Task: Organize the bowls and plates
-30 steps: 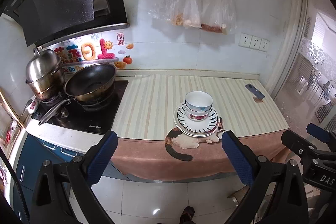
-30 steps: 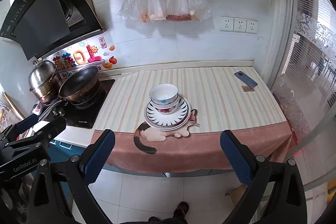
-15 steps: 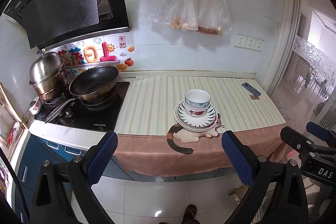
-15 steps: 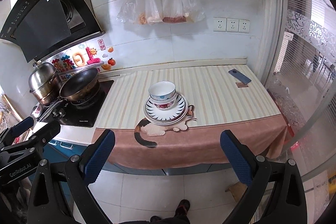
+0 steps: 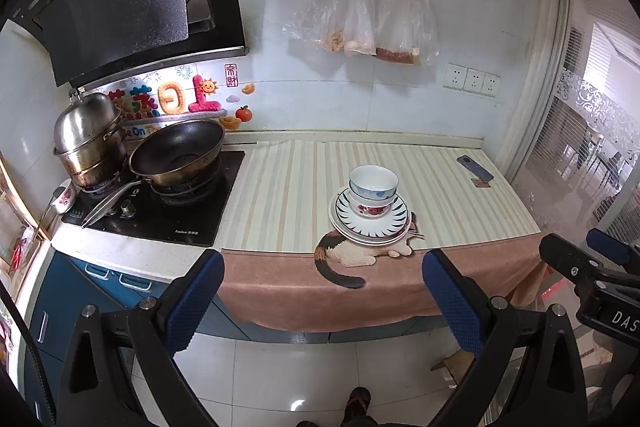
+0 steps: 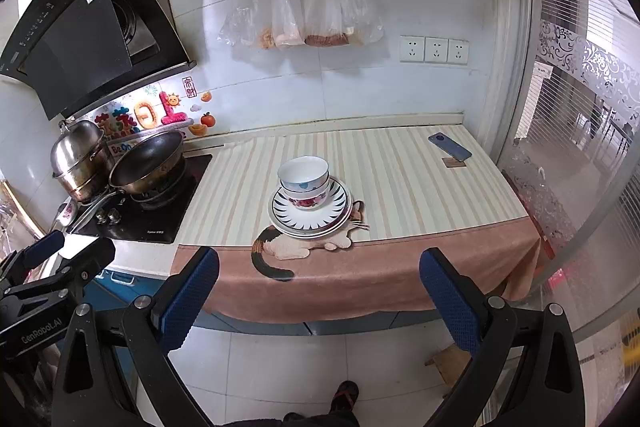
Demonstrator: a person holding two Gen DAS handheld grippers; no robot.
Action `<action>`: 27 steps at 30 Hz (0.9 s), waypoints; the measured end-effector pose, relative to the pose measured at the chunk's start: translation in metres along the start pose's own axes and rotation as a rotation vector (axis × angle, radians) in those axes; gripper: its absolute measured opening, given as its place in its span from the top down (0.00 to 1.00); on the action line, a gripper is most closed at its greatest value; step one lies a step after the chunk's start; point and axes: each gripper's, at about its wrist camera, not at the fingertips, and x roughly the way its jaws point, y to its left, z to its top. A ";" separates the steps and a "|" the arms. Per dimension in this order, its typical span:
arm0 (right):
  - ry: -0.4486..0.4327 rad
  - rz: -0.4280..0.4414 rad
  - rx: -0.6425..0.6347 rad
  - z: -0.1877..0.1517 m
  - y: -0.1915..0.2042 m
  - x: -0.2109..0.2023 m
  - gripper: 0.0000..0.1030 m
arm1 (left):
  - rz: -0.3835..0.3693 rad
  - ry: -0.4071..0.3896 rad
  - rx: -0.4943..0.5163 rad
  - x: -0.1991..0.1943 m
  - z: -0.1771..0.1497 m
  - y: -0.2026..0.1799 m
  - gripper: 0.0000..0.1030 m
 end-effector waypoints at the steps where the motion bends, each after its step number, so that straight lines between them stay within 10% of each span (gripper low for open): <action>1: 0.000 0.000 -0.004 0.000 0.000 0.000 0.01 | -0.001 -0.001 -0.001 0.000 0.000 0.000 0.01; 27: 0.000 -0.003 -0.017 0.005 0.007 0.005 0.01 | 0.031 -0.047 0.010 -0.004 0.003 -0.003 0.01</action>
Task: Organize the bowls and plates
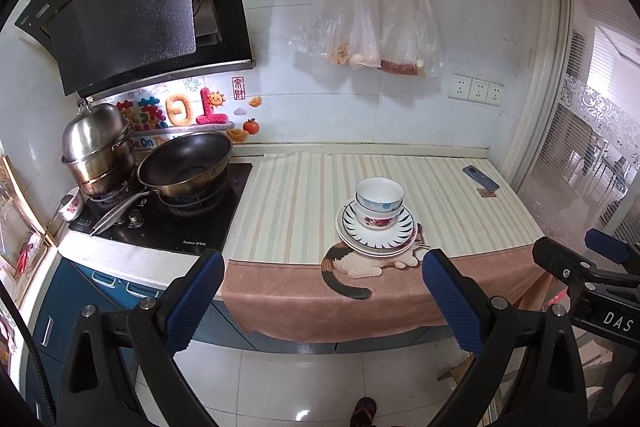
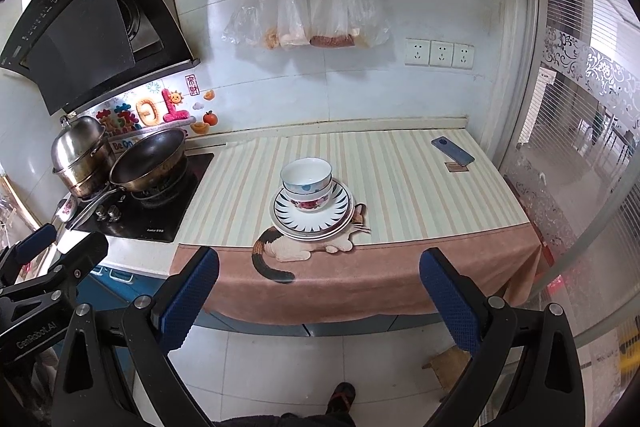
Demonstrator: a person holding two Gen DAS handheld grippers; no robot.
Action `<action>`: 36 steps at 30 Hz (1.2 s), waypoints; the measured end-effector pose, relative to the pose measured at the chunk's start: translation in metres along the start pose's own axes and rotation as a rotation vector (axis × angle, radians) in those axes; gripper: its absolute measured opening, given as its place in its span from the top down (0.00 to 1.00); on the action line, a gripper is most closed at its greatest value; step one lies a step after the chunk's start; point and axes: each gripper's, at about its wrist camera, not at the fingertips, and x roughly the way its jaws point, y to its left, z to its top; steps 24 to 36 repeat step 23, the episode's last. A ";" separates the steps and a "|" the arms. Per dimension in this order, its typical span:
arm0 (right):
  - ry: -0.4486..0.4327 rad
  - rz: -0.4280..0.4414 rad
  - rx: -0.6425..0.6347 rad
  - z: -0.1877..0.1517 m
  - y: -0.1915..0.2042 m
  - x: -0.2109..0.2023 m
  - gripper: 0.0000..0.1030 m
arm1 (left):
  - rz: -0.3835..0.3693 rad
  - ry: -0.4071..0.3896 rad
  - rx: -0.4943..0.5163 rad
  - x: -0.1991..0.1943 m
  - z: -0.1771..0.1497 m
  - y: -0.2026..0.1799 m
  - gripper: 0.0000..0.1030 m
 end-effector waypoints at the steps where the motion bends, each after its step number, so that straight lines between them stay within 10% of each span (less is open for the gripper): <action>1: 0.000 -0.001 0.001 0.000 0.000 0.000 0.01 | 0.001 -0.002 0.001 0.000 0.000 0.000 0.01; 36: 0.005 -0.001 -0.003 -0.006 -0.003 -0.006 0.01 | 0.007 -0.007 -0.008 -0.006 -0.003 0.004 0.01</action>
